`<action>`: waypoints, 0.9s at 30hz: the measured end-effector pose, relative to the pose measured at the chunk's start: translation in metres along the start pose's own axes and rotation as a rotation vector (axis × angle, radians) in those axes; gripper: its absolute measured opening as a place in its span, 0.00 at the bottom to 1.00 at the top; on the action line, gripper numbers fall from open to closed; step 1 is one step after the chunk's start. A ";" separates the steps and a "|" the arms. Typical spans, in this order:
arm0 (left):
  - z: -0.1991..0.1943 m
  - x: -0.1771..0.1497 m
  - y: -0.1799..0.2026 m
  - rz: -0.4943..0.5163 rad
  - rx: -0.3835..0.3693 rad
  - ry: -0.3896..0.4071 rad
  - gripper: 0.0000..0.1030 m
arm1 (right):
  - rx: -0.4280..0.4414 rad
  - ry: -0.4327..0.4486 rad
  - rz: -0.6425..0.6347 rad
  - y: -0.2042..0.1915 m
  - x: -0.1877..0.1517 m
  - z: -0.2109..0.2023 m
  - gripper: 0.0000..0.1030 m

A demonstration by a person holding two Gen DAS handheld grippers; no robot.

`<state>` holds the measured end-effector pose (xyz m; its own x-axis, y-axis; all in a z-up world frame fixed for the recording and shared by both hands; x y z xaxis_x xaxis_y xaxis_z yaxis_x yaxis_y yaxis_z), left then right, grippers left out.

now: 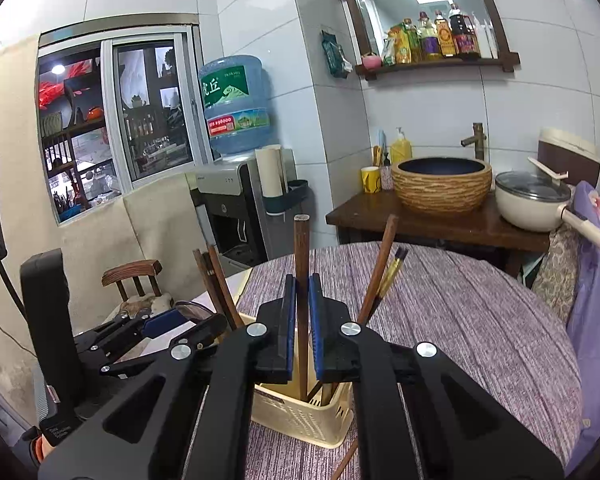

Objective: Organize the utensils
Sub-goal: 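Lift the spoon and chopstick and lower them into the cream holder with both tools, then open both tools to release the spoon and chopstick into the holder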

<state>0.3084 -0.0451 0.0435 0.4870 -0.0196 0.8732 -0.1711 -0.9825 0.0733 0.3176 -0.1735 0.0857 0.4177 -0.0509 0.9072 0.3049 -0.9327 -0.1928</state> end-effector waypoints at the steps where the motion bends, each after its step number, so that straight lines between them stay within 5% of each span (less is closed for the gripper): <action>1: 0.002 -0.001 0.001 0.003 -0.001 -0.004 0.44 | -0.002 0.002 0.001 0.000 0.000 0.001 0.08; 9: 0.002 -0.006 0.002 0.007 -0.011 -0.004 0.45 | -0.012 -0.010 0.005 0.004 -0.008 0.007 0.07; 16: -0.022 -0.005 0.006 0.029 -0.002 0.055 0.59 | -0.001 0.008 0.020 0.004 -0.014 -0.002 0.09; 17: -0.027 -0.005 0.005 0.027 -0.007 0.063 0.61 | -0.002 0.016 0.016 0.003 -0.015 -0.007 0.13; 20: -0.041 -0.010 0.001 0.012 0.001 0.081 0.74 | -0.021 0.042 0.001 0.001 -0.020 -0.020 0.48; 27: -0.058 -0.038 -0.012 -0.046 -0.010 0.059 0.89 | -0.079 0.017 -0.024 0.002 -0.052 -0.037 0.63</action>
<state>0.2422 -0.0220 0.0380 0.4430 0.0367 0.8958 -0.1588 -0.9801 0.1187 0.2648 -0.1860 0.0519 0.3963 -0.0334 0.9175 0.2461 -0.9589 -0.1412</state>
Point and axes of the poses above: each gripper's, at about its wrist camera, not at the fingertips, and z roughly the way its jaws point, y to its right, x to its top, the point moved 6 cm from there along z, roughly the way its jaws point, and after that the axes turned 2 degrees about -y, right-handed, at the moved point
